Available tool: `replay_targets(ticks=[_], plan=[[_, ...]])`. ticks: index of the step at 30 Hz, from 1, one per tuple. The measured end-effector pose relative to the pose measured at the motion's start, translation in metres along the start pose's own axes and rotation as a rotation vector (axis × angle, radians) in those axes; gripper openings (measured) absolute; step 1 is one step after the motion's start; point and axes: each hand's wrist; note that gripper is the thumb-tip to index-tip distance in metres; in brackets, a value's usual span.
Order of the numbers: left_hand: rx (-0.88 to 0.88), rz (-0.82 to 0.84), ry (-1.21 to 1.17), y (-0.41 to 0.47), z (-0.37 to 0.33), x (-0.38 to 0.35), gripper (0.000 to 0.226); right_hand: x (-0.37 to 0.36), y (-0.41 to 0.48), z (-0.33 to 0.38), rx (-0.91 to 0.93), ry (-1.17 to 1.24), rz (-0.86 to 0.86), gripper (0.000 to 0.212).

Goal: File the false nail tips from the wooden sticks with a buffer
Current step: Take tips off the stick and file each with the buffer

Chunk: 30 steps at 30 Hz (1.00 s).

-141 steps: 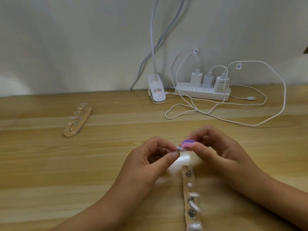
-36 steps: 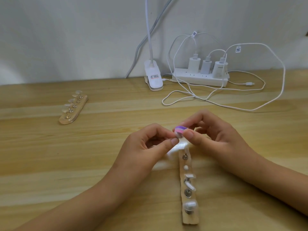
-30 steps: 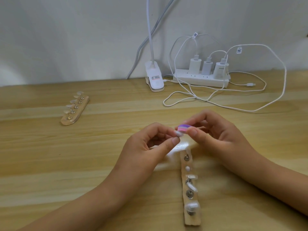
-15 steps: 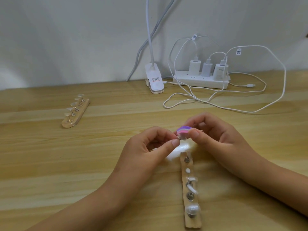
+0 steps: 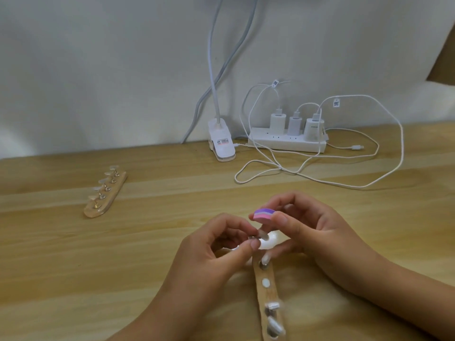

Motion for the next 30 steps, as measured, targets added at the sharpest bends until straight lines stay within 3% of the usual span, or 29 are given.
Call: replay_targets(ticks=[6,11,17,27,30], plan=[[0.083,-0.050,-0.068,0.0021,-0.0020,0.0012,0.013,0.0026,0.0021,-0.0008,0.033,-0.095,0.007,0.015],[0.089,-0.057,-0.074,0.0019,-0.0043,0.0007,0.011,0.0049,0.0039,-0.0013,0.072,-0.105,-0.046,0.033],[0.069,-0.009,-0.106,0.0003,-0.0050,0.0003,0.007,0.0021,0.0000,-0.0010,0.101,-0.223,0.064,0.025],[0.044,-0.014,-0.019,-0.0011,-0.0043,-0.0002,0.008,0.0006,-0.0042,-0.0017,0.304,-0.312,-0.013,0.023],[0.065,-0.048,0.003,0.0002,-0.0041,0.0006,0.013,0.0011,-0.0020,-0.0039,0.284,-0.316,-0.033,0.024]])
Point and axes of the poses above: each hand's wrist, its own y-axis towards the middle knuckle, its own x-axis out of the back of the hand, z = x × y, and after that the axes turned 9 degrees about -z, right-handed
